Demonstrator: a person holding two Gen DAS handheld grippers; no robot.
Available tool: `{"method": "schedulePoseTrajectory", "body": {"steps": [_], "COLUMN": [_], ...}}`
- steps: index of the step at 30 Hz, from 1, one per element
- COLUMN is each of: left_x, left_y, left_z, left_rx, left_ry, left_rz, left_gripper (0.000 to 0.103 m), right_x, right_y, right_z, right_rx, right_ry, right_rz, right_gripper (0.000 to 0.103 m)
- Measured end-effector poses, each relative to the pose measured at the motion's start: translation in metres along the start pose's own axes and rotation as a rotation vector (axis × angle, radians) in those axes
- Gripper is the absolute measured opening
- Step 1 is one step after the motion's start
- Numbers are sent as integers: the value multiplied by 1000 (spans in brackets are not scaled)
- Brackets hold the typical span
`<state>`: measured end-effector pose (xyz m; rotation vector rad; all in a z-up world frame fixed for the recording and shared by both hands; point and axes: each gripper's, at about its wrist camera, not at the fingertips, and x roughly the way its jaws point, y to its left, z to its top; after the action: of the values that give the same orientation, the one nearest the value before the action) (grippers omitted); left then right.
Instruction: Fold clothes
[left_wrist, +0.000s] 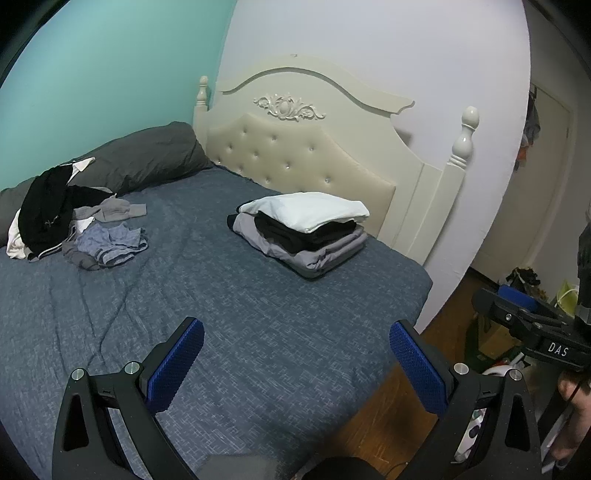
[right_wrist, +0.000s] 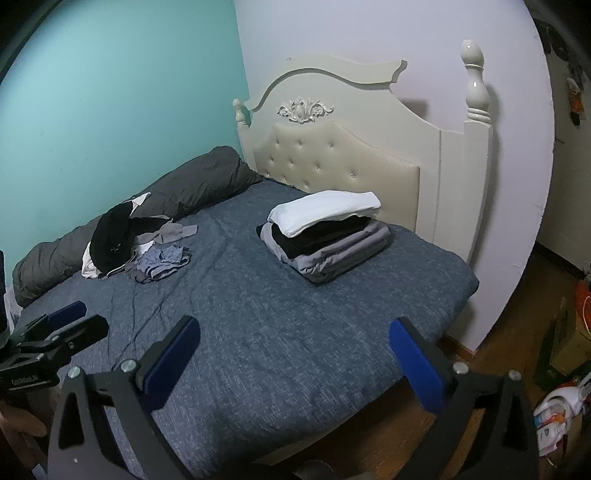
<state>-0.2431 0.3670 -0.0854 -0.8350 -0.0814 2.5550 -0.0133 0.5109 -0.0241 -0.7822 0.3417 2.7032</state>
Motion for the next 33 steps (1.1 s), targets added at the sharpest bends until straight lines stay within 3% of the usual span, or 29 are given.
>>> {"method": "schedulePoseTrajectory", "body": {"steps": [33], "left_x": [-11], "left_y": [2], "left_z": [1], "left_rx": [-21], "left_ry": [-2], "left_rz": [1], "left_gripper": [102], "right_x": [-10], "right_y": [9], "right_z": [-1], "right_rx": [-24], "right_ry": [1], "right_rz": [-11], "right_gripper": [103]}}
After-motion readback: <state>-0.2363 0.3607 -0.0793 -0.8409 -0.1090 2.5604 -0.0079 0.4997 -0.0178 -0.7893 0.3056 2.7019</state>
